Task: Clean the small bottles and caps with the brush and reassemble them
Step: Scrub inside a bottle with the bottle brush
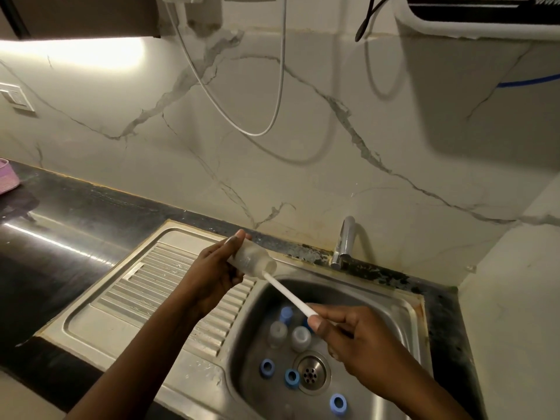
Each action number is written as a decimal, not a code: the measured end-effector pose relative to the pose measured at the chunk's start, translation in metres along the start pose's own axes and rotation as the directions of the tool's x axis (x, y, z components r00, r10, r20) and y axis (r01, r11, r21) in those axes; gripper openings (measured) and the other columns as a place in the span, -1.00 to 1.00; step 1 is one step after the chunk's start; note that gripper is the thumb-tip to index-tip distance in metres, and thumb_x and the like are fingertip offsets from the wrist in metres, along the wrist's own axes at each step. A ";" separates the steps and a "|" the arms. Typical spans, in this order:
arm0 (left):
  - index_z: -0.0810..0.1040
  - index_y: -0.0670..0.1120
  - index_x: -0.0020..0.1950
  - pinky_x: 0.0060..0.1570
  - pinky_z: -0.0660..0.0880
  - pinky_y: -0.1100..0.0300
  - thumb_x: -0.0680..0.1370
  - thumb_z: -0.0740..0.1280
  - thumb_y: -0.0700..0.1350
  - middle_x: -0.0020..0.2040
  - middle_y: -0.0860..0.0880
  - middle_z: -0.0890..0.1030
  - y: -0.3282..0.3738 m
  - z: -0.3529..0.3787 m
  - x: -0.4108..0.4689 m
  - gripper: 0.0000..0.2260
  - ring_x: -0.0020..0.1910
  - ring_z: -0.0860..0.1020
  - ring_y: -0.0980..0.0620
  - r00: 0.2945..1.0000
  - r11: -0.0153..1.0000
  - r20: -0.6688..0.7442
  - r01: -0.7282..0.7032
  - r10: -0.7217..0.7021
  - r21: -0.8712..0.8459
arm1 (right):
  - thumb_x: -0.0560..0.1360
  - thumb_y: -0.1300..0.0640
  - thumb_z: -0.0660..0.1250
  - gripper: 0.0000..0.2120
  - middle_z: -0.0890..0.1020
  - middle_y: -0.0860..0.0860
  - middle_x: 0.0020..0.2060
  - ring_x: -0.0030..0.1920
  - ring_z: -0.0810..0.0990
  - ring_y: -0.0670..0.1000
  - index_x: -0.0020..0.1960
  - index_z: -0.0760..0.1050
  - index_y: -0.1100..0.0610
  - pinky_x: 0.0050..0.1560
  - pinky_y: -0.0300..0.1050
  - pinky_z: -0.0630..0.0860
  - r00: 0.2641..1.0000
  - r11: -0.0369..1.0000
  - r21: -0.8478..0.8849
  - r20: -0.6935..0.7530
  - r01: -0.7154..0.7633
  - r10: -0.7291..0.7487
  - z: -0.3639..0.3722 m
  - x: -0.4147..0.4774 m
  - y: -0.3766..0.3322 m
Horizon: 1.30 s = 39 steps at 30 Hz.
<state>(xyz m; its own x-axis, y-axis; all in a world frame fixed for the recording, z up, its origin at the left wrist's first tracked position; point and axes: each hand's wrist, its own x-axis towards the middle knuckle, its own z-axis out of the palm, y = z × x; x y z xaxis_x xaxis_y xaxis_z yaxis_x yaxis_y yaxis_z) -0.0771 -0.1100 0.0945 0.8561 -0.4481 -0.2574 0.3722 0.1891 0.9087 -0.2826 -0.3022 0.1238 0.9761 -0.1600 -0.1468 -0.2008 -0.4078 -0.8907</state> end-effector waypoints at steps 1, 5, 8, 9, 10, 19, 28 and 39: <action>0.67 -0.13 0.31 -0.18 0.61 0.17 0.54 0.42 0.12 0.21 -0.26 0.62 -0.001 0.001 0.000 -0.56 -0.07 0.59 -0.08 1.000 1.000 -0.007 -0.003 0.003 0.012 | 0.66 -0.03 0.30 -0.78 0.60 -0.36 -0.39 -0.30 0.57 -0.35 0.24 0.62 -0.24 -0.29 -0.41 0.44 0.999 1.000 -0.025 -0.038 0.005 -0.006 0.001 0.001 0.000; 0.64 -0.14 0.33 -0.22 0.61 0.21 0.50 0.45 0.11 0.23 -0.26 0.60 -0.004 0.007 -0.002 -0.52 -0.04 0.57 -0.10 1.000 0.999 -0.012 0.004 -0.004 0.039 | 0.66 -0.22 0.20 -0.68 0.67 -0.20 -0.22 -0.15 0.63 -0.29 0.38 0.50 -0.31 -0.21 -0.33 0.53 0.981 0.944 -0.327 -0.169 0.033 -0.093 0.002 0.008 0.009; 0.65 -0.13 0.31 -0.22 0.58 0.20 0.52 0.47 0.10 0.22 -0.26 0.61 -0.005 0.007 -0.002 -0.55 -0.04 0.56 -0.10 1.000 0.998 -0.020 -0.014 0.015 0.068 | 0.66 -0.28 0.09 -0.58 0.70 -0.13 -0.14 -0.15 0.66 -0.15 0.50 0.39 -0.31 -0.12 -0.22 0.63 0.975 0.867 -0.497 -0.178 0.031 -0.137 0.003 0.012 0.013; 0.67 -0.13 0.29 -0.20 0.57 0.18 0.53 0.47 0.10 0.20 -0.26 0.62 -0.005 0.006 -0.002 -0.58 -0.04 0.55 -0.11 0.999 0.997 -0.028 -0.022 0.024 0.074 | 0.67 -0.29 0.06 -0.56 0.70 -0.13 -0.13 -0.16 0.66 -0.13 0.51 0.37 -0.30 -0.14 -0.23 0.62 0.974 0.843 -0.538 -0.174 0.028 -0.144 0.003 0.012 0.012; 0.68 -0.11 0.26 -0.19 0.56 0.16 0.54 0.47 0.10 0.18 -0.25 0.62 -0.005 0.004 -0.001 -0.61 -0.05 0.54 -0.11 0.999 0.995 -0.034 -0.039 0.042 0.089 | 0.68 -0.28 0.04 -0.56 0.69 -0.14 -0.12 -0.18 0.65 -0.14 0.52 0.35 -0.29 -0.19 -0.28 0.58 0.973 0.822 -0.569 -0.172 0.028 -0.152 0.004 0.012 0.011; 0.69 -0.11 0.24 -0.19 0.51 0.12 0.51 0.46 0.13 0.16 -0.24 0.58 -0.004 0.003 0.000 -0.58 -0.06 0.48 -0.14 0.989 0.974 -0.052 -0.127 0.139 0.185 | 0.69 -0.20 0.16 -0.67 0.71 -0.16 -0.03 -0.11 0.65 -0.20 0.41 0.50 -0.25 -0.12 -0.36 0.53 0.999 0.896 -0.443 -0.033 0.021 -0.039 0.008 0.015 0.009; 0.62 -0.14 0.36 -0.27 0.60 0.22 0.58 0.41 0.11 0.20 -0.26 0.62 -0.015 0.002 0.000 -0.55 -0.11 0.62 -0.06 0.999 0.999 -0.035 -0.002 0.001 -0.035 | 0.67 -0.04 0.30 -0.78 0.59 -0.34 -0.41 -0.33 0.57 -0.30 0.26 0.64 -0.20 -0.27 -0.40 0.43 0.999 0.991 -0.131 -0.023 0.028 -0.031 0.002 0.010 0.010; 0.69 -0.06 0.20 -0.25 0.53 0.18 0.53 0.47 0.12 0.08 -0.17 0.64 -0.016 0.014 -0.007 -0.65 -0.10 0.57 -0.06 0.964 0.926 -0.043 -0.239 0.262 0.291 | 0.69 -0.26 0.09 -0.58 0.69 -0.16 -0.01 -0.15 0.60 -0.20 0.50 0.40 -0.26 -0.16 -0.41 0.43 0.971 0.813 -0.582 -0.194 -0.001 -0.137 -0.004 0.008 0.029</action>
<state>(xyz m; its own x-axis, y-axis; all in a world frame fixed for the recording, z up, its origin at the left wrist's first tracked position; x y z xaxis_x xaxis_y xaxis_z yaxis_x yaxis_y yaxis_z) -0.0937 -0.1222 0.0858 0.9384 -0.3447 -0.0244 0.0361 0.0277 0.9990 -0.2814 -0.3186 0.0984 0.9597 -0.2739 0.0633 -0.2126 -0.8545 -0.4740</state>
